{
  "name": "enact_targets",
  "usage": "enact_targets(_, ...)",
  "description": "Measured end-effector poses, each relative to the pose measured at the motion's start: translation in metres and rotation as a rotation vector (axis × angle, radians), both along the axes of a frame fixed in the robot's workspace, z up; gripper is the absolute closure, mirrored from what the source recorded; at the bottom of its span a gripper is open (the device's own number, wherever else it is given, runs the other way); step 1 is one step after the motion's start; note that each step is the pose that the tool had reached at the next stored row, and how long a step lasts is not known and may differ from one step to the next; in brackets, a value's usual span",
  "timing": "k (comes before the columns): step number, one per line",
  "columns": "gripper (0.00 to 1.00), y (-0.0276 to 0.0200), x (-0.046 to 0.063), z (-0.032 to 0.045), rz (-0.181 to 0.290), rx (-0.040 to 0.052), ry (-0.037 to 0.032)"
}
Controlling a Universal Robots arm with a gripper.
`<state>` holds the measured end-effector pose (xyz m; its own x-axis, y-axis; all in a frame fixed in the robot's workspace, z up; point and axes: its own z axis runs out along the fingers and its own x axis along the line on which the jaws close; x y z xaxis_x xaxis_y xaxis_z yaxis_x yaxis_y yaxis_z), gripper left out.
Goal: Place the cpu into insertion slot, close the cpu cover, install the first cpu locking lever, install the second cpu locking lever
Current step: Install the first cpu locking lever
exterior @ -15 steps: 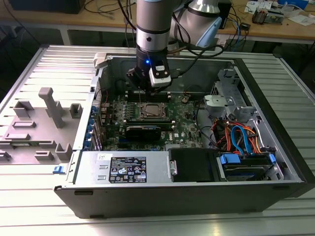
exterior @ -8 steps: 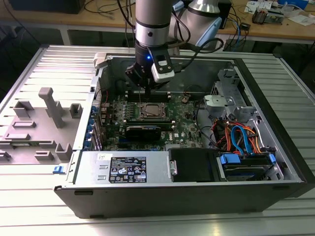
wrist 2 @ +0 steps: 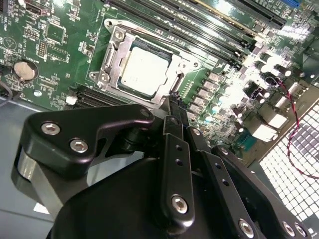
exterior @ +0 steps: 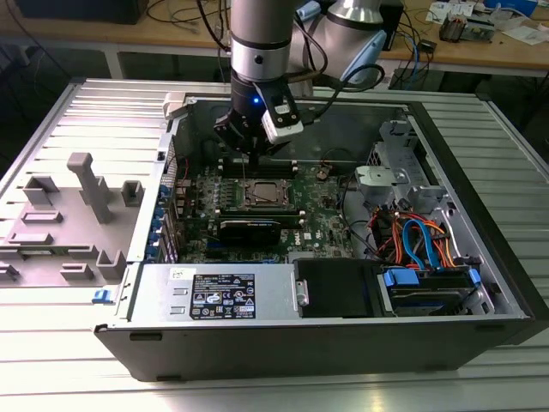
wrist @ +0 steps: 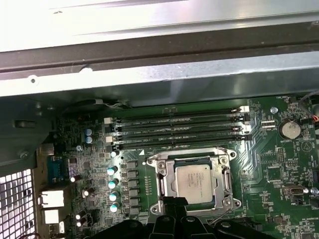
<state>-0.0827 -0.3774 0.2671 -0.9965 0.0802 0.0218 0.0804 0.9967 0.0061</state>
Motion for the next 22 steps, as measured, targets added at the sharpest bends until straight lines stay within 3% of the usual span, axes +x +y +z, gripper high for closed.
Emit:
enact_targets(9,0.89,0.0,-0.014,-0.0001,0.016,0.0,-0.0005)
enact_targets(10,0.89,0.0,-0.015,-0.0001,0.02,-0.0003,-0.0043)
enact_targets(13,0.89,0.0,-0.018,-0.0007,0.026,-0.0003,-0.0325)
enact_targets(14,0.89,0.0,-0.018,-0.001,0.031,0.0,-0.0361)
enact_targets(18,0.89,0.0,-0.018,-0.002,0.09,0.0012,-0.0363)
enact_targets(22,0.89,0.0,-0.019,-0.0022,0.103,0.0017,-0.0367)
